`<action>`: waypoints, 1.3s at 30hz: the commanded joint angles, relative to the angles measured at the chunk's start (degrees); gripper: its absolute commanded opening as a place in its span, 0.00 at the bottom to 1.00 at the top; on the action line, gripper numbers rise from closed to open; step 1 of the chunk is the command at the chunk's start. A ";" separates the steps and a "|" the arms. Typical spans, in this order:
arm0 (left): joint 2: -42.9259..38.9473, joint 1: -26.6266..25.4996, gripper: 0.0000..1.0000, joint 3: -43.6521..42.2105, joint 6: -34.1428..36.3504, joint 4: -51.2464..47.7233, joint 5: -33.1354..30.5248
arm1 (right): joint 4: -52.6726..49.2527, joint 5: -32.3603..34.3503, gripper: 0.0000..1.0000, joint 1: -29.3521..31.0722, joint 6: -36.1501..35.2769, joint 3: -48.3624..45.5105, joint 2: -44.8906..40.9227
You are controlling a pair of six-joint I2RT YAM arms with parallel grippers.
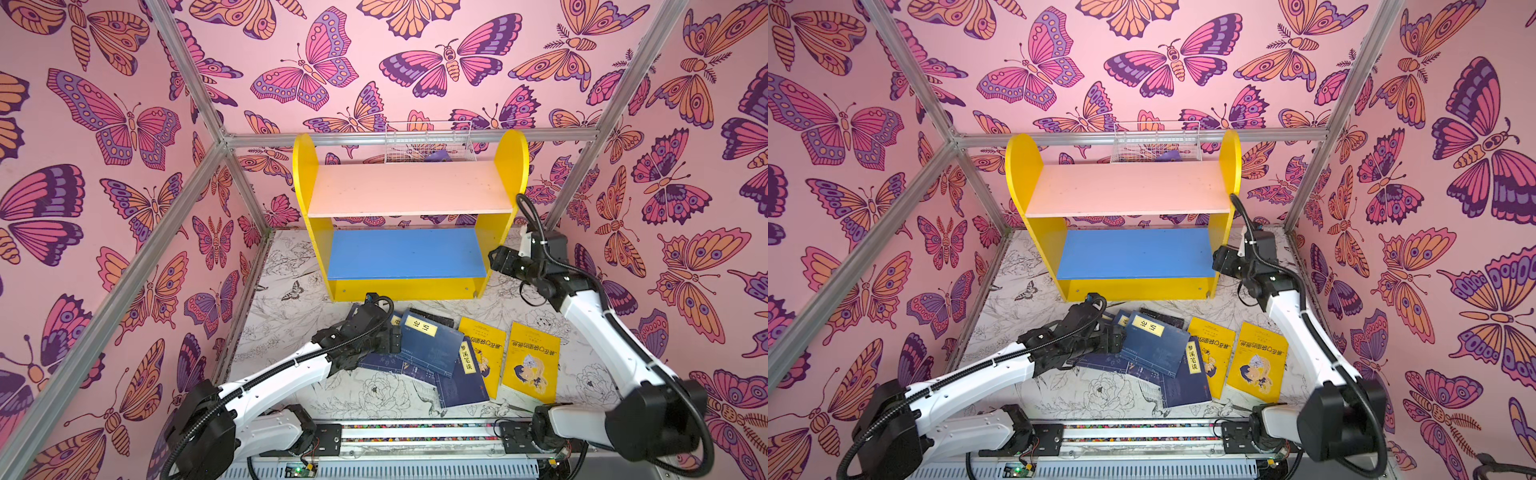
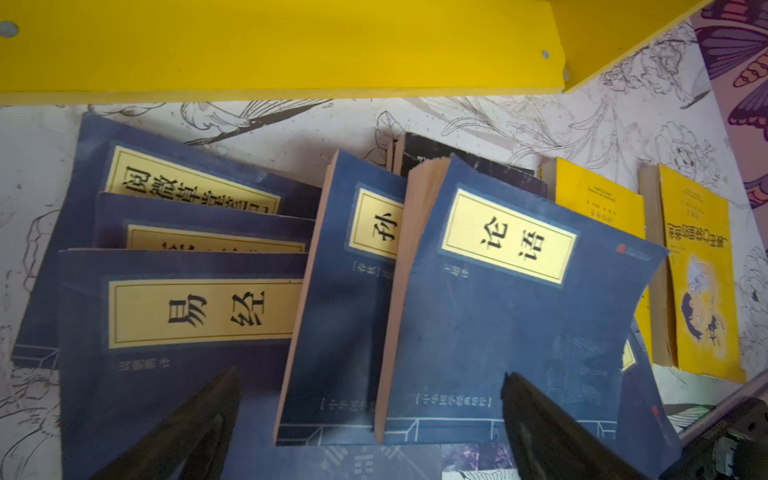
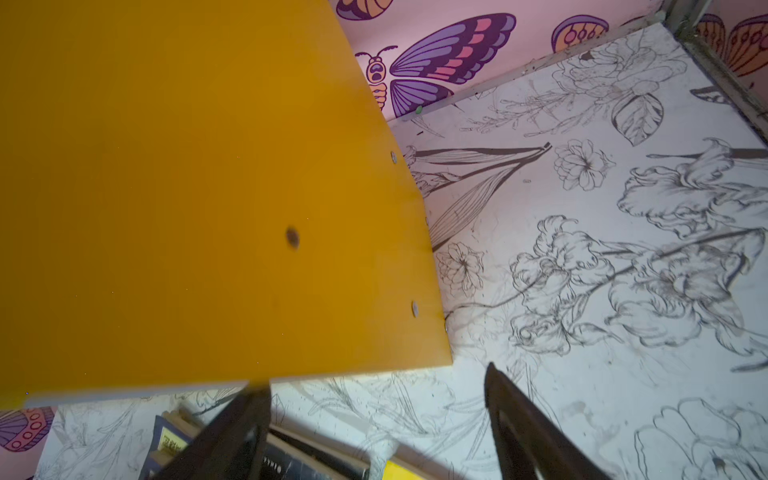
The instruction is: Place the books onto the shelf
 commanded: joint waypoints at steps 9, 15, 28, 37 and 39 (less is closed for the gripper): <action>8.79 -1.44 0.97 4.24 3.02 1.68 2.56 | -21.37 -20.73 0.79 10.14 8.56 -13.32 -13.46; 10.88 -1.92 0.90 4.30 1.76 1.44 1.19 | -21.79 -38.27 0.78 10.29 11.20 -18.93 -10.51; 14.69 -2.43 0.69 2.62 2.41 1.60 0.27 | -3.99 -46.83 0.65 10.15 13.71 -22.11 10.50; 15.89 -2.43 0.61 2.18 3.33 1.62 1.68 | -1.57 -48.16 0.53 10.27 13.31 -20.54 4.33; 16.34 -2.43 0.61 2.25 3.38 1.65 1.89 | -1.10 -48.45 0.51 10.30 13.11 -20.14 2.84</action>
